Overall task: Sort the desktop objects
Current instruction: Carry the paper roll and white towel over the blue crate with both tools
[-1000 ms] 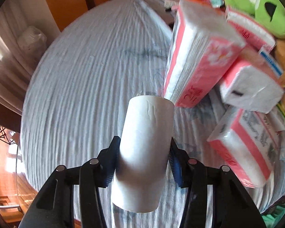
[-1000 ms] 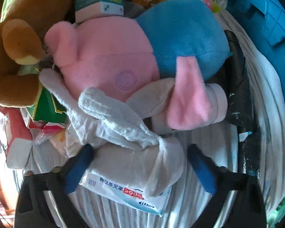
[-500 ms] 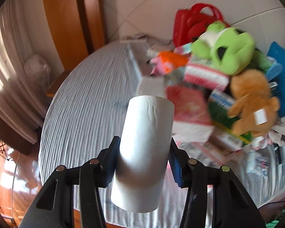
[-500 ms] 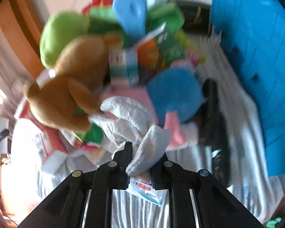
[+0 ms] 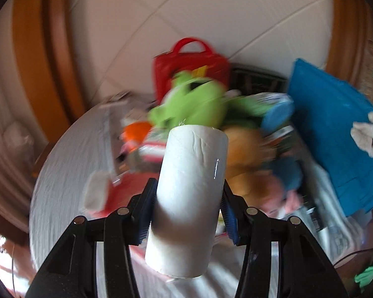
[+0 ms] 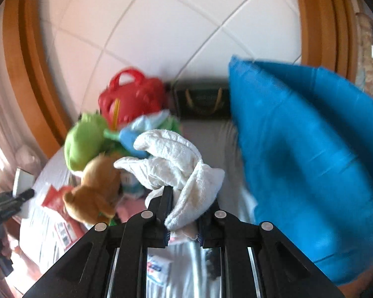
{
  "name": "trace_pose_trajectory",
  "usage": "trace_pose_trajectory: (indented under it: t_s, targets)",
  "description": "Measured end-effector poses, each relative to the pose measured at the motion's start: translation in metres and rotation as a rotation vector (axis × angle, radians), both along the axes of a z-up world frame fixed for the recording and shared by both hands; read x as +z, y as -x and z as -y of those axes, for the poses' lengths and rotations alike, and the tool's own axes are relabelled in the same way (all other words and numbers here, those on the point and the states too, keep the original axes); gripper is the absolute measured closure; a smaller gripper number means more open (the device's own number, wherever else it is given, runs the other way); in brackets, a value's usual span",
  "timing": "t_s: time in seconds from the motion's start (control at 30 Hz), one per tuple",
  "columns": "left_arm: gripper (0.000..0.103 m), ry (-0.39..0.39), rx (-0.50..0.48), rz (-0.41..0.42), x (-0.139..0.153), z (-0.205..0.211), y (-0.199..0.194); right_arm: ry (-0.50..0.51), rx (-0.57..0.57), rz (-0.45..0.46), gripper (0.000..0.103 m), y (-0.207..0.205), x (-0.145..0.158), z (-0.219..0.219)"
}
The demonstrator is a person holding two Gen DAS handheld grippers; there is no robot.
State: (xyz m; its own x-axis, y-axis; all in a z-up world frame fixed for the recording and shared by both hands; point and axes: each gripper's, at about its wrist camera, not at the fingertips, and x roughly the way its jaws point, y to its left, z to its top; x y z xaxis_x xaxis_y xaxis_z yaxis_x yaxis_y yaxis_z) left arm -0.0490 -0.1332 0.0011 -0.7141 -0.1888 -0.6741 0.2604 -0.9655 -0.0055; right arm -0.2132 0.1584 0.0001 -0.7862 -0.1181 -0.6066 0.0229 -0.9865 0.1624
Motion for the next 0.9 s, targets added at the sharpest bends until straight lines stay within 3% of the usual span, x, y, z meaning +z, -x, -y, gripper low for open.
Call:
trace_pose_trajectory:
  t_s: [0.17,0.3,0.43,0.57,0.73,0.9]
  targets:
    - [0.055,-0.009,-0.131,-0.081,0.037,-0.076,0.04,-0.02,-0.029,-0.109,0.088,-0.02,0.055,-0.052]
    - [0.055,-0.019,-0.244,-0.131,0.067,-0.142,0.073,-0.073,-0.081,-0.142,0.088,-0.026,0.086,-0.101]
    - [0.055,-0.014,-0.364,-0.161,0.097,-0.221,0.108,-0.148,-0.15,-0.115,0.088,-0.023,0.1,-0.161]
    - [0.055,-0.031,-0.453,-0.167,0.122,-0.29,0.142,-0.177,-0.174,-0.044,0.087,-0.013,0.094,-0.215]
    - [0.055,-0.092,-0.56,-0.062,0.129,-0.372,0.195,-0.216,-0.163,0.087,0.087,0.008,0.072,-0.274]
    - [0.055,-0.044,-0.602,0.143,0.093,-0.442,0.244,-0.23,-0.142,0.222,0.087,0.029,0.046,-0.319]
